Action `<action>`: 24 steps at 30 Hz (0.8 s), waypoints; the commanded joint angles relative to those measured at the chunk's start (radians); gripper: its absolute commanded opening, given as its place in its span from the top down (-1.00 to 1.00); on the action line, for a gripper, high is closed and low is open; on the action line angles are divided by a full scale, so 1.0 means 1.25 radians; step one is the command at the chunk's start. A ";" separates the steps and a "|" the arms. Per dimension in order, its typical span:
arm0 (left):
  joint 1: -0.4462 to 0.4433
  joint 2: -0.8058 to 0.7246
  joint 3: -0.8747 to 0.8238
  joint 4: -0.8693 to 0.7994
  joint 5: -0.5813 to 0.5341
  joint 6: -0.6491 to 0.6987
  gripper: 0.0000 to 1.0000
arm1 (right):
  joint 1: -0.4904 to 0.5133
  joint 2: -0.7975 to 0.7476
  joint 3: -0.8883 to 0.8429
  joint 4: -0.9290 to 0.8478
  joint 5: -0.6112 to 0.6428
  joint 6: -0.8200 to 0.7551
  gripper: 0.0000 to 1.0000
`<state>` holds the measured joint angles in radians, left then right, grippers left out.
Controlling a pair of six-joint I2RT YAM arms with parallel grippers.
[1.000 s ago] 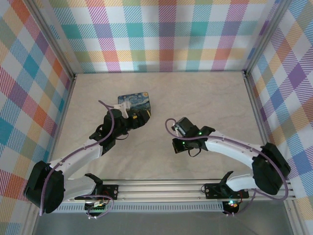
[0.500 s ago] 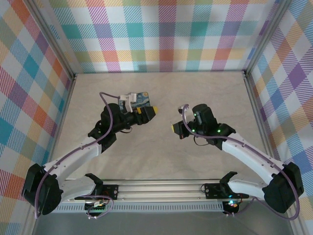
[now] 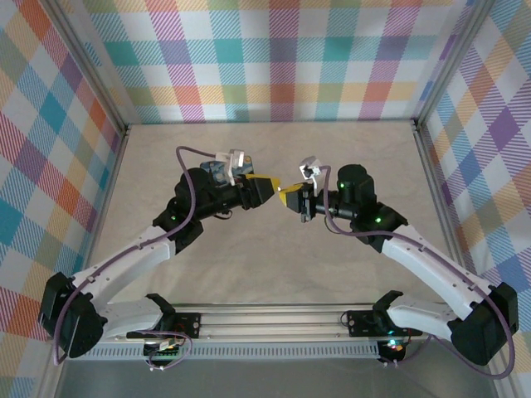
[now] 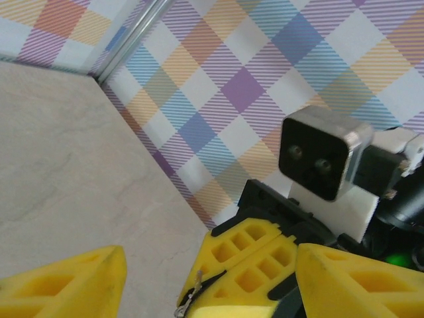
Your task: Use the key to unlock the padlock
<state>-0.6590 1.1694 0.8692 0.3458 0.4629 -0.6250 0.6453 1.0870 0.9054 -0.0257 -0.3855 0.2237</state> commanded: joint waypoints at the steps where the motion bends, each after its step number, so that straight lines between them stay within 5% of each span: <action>1: -0.017 0.014 0.034 -0.007 0.025 0.030 -0.32 | -0.001 -0.013 0.022 0.048 -0.032 0.000 1.00; 24: -0.040 0.019 0.039 -0.015 0.000 0.039 0.04 | -0.001 -0.022 0.023 0.033 -0.079 0.013 1.00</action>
<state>-0.6914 1.1980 0.8986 0.3138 0.4698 -0.5873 0.6453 1.0843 0.9070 0.0067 -0.4519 0.2310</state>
